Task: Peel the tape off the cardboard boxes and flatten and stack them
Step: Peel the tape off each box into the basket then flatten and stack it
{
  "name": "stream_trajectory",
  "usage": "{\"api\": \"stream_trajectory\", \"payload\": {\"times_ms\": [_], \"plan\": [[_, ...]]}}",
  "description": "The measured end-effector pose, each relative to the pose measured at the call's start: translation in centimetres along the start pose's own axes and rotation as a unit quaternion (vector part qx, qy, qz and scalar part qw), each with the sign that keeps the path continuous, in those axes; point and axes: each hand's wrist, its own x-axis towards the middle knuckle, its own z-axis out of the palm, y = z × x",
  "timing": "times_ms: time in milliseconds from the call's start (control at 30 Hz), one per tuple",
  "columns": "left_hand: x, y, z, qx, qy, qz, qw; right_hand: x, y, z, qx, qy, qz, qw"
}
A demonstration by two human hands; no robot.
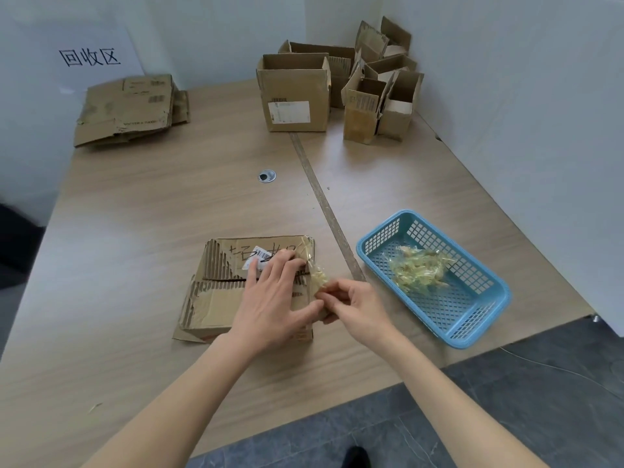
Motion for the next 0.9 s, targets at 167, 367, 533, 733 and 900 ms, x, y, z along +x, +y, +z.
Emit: {"api": "stream_trajectory", "payload": {"times_ms": [167, 367, 533, 733, 900], "plan": [[0.0, -0.3, -0.4, 0.003, -0.017, 0.018, 1.000, 1.5, -1.4, -2.6, -0.109, 0.094, -0.033, 0.989], [-0.5, -0.8, -0.6, -0.014, -0.011, 0.053, 0.998, 4.0, -6.6, -5.9, -0.199, 0.168, -0.119, 0.958], [-0.5, -0.8, -0.8, -0.018, -0.014, 0.067, 0.997, 4.4, -5.7, -3.6, -0.174, 0.269, -0.102, 0.942], [-0.6, -0.9, -0.6, -0.011, -0.017, 0.072, 0.997, 5.2, -5.0, -1.0, -0.254, 0.177, -0.217, 0.926], [-0.5, -0.9, -0.5, -0.002, -0.018, 0.075, 0.997, 4.5, -3.6, -2.8, -0.320, -0.007, -0.228, 0.919]]}}
